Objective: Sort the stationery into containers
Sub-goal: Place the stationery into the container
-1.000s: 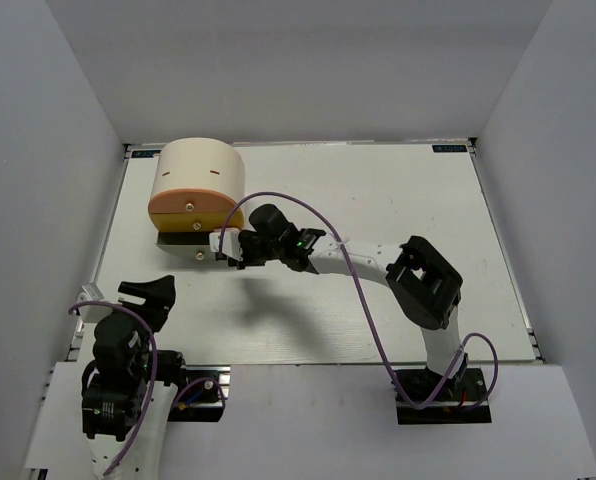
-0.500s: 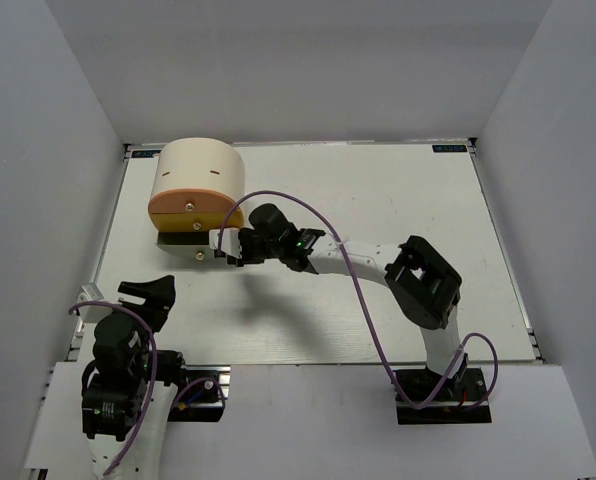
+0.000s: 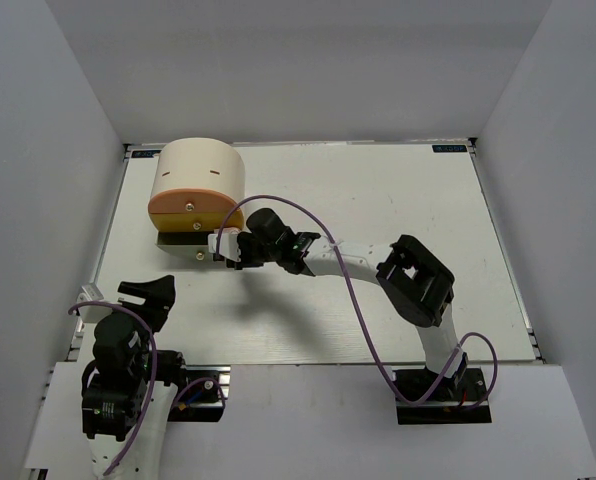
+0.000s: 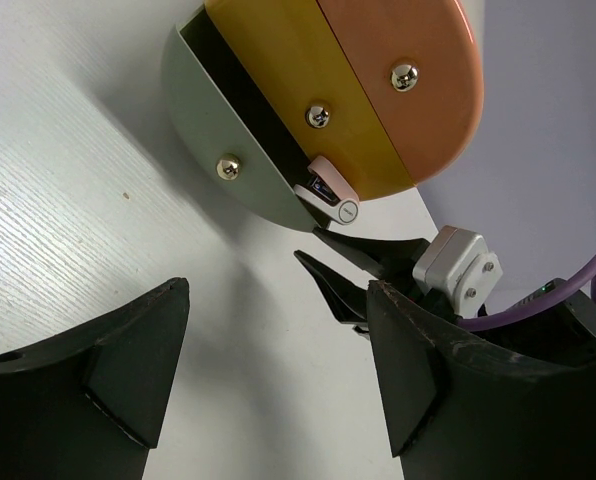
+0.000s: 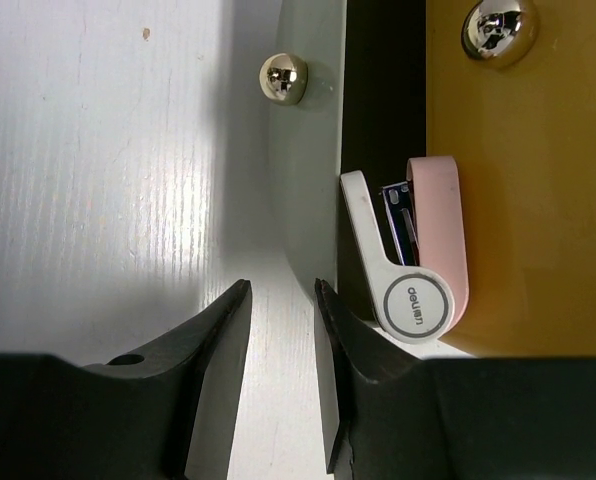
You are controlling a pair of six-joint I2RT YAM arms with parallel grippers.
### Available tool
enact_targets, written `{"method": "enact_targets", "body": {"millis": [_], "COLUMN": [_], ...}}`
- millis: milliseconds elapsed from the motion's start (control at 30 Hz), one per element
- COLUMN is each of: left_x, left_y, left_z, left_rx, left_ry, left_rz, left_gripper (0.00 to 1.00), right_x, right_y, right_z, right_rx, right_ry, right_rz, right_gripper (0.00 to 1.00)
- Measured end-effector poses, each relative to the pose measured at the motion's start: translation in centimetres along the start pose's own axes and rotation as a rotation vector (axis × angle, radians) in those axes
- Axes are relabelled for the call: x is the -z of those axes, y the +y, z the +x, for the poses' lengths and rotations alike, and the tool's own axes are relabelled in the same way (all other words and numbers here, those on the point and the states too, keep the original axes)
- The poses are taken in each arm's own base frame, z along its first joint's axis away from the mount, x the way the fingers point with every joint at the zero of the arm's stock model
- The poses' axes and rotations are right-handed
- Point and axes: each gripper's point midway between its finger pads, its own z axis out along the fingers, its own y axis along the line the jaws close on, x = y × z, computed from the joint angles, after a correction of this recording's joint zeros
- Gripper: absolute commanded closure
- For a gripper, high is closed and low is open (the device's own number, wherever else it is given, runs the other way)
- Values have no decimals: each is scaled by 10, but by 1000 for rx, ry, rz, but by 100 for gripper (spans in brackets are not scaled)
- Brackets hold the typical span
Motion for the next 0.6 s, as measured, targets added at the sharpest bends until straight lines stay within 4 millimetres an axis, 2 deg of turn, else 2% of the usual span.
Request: {"method": "enact_targets", "body": {"millis": [600], "left_x": [0], "left_y": [0], "left_z": [0], "left_rx": [0], "left_ry": [0], "left_rz": [0], "left_gripper": [19], "right_x": [-1], "right_y": [-2], "right_z": [-3], "right_rx": [6], "right_ry": [-21], "right_rz": [14], "right_gripper": [62]}}
